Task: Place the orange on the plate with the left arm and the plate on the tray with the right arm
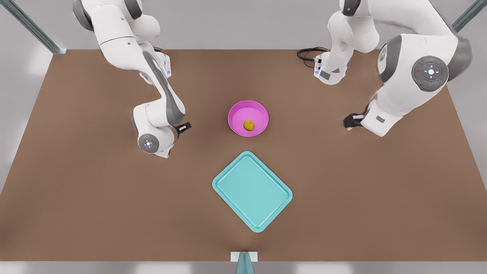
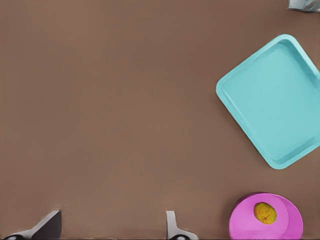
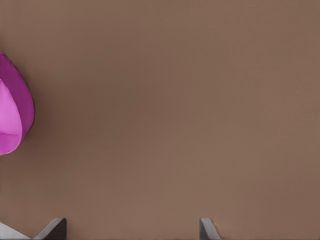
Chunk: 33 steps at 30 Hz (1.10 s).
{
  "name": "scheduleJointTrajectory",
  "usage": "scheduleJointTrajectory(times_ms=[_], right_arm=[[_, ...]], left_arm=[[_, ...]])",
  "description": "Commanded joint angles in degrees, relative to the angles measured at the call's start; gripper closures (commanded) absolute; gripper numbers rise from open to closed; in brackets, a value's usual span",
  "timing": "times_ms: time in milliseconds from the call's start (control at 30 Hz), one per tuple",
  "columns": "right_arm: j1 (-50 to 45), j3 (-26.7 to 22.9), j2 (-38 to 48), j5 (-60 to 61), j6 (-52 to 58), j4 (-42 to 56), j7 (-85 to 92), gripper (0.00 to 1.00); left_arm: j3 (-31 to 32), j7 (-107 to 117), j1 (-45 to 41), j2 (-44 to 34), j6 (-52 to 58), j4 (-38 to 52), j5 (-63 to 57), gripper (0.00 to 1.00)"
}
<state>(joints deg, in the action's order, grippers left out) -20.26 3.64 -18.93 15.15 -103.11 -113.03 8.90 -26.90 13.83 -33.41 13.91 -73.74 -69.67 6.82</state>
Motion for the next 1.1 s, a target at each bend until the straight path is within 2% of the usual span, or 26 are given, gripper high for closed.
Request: scheduleJointTrajectory(times_ms=[0,33,67,200,300,533,900,967,1000,1067], right_arm=[[-0.22,3.04,1.01,7.26,-33.03,-7.73,-6.71,0.00],[-0.22,3.48,0.57,9.02,-33.83,-8.87,-6.88,0.00],[-0.31,3.92,-0.93,9.81,-33.65,-9.14,-7.15,0.00],[-1.71,8.58,-5.58,15.26,-33.91,-7.03,-7.06,0.00],[-2.33,12.53,-7.25,18.16,-34.35,-5.28,-6.53,0.00],[-3.82,14.29,-11.83,18.07,-34.27,-3.43,-6.18,0.00],[-5.14,16.31,-13.94,18.07,-34.27,-3.08,-6.09,0.00],[-5.49,16.31,-14.02,18.07,-33.83,-2.99,-6.09,0.32],[-5.58,16.31,-14.20,18.07,-33.56,-2.90,-6.18,0.38],[-5.58,16.31,-15.34,18.07,-33.48,-2.37,-6.09,0.40]], left_arm=[[23.88,-16.29,20.29,-3.18,5.80,-0.82,-6.99,0.00],[26.90,-16.20,25.14,-6.25,0.10,-7.57,-7.88,0.00],[27.52,-16.21,26.20,-6.97,-5.72,-11.55,-8.32,0.00],[26.72,-14.80,26.38,-4.33,4.56,-7.41,-8.58,0.00],[24.09,-15.41,26.38,-4.50,4.65,-7.33,-8.14,0.00],[22.15,-15.77,26.47,-4.42,5.01,-7.41,-6.56,0.00],[21.98,-15.77,26.47,-4.33,5.36,-7.59,-6.47,0.00],[21.98,-15.77,26.47,-4.33,5.36,-7.50,-6.47,0.00],[22.06,-15.77,26.47,-4.33,5.36,-7.50,-6.47,0.00],[22.06,-15.77,26.47,-4.33,5.36,-7.50,-6.47,0.00]])
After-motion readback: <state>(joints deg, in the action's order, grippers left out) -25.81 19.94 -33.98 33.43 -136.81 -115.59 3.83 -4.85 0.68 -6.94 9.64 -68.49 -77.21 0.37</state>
